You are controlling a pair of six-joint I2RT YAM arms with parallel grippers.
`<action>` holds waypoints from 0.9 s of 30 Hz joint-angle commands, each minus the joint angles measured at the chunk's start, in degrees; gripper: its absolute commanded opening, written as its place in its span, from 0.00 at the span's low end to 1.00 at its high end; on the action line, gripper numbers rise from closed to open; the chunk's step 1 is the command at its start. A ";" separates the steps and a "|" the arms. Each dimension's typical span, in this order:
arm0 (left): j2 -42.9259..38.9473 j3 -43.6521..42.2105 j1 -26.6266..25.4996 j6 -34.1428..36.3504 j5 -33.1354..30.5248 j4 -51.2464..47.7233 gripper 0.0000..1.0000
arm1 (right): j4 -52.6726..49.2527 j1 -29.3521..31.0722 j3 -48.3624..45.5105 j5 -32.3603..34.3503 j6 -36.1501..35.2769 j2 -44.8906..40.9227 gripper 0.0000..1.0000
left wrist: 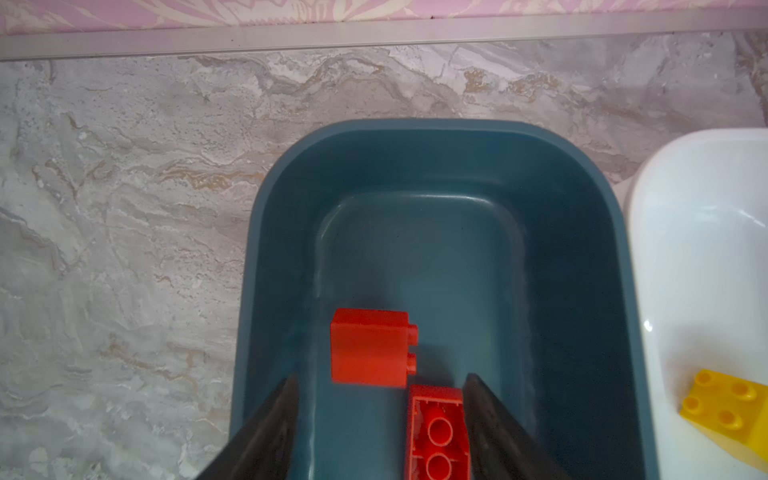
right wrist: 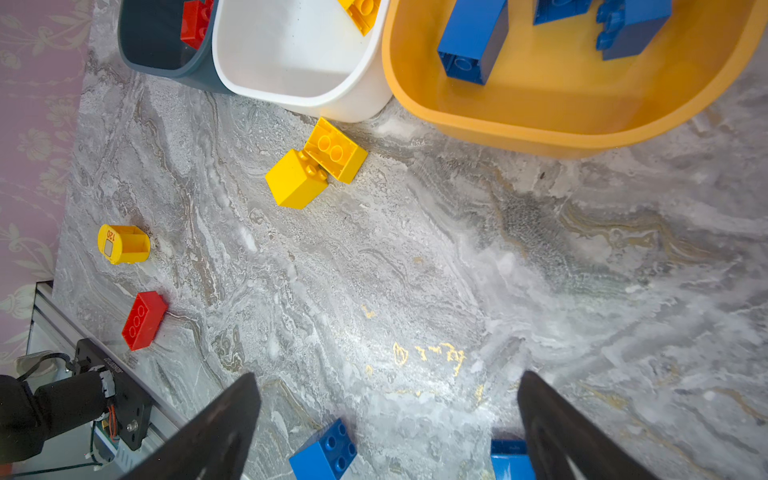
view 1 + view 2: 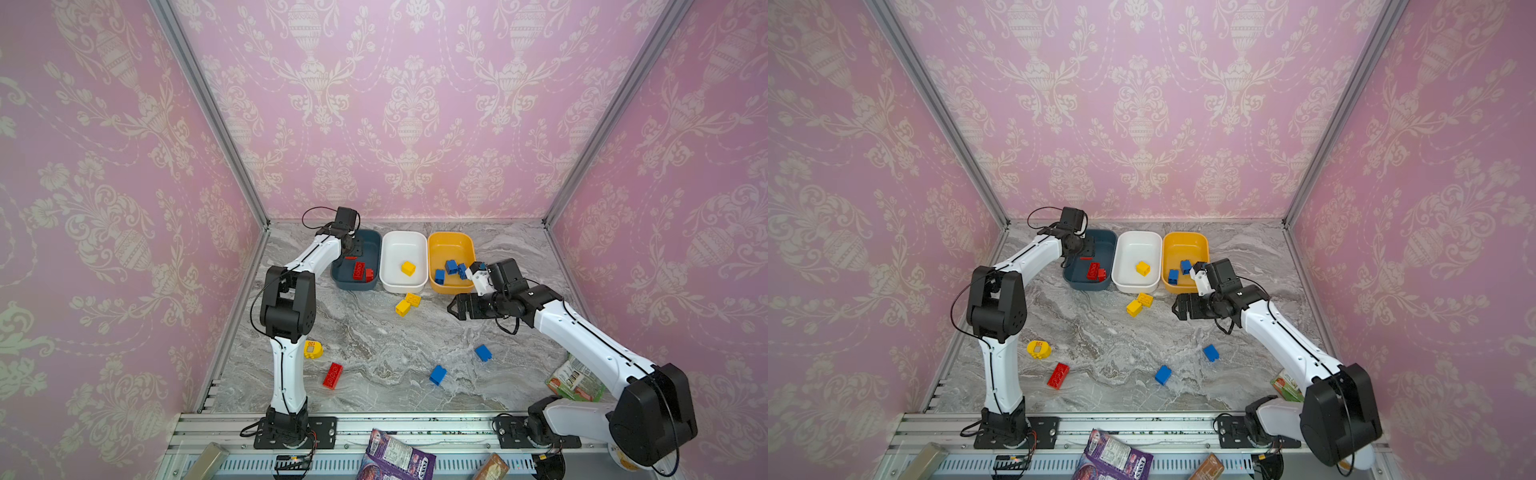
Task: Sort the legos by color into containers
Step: 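Carry the red brick with the left gripper over the teal bin and release, then lower the right gripper onto a blue brick near the robot and grasp it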
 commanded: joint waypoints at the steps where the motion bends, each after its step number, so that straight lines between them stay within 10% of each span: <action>1: -0.34 1.04 -0.20 -0.77 1.70 1.33 0.74 | -0.69 -0.21 -0.79 0.35 0.57 -1.94 0.98; 27: -24.69 -28.43 -1.09 -11.45 15.44 17.75 0.85 | -7.36 0.53 -9.84 13.88 8.48 -2.63 0.95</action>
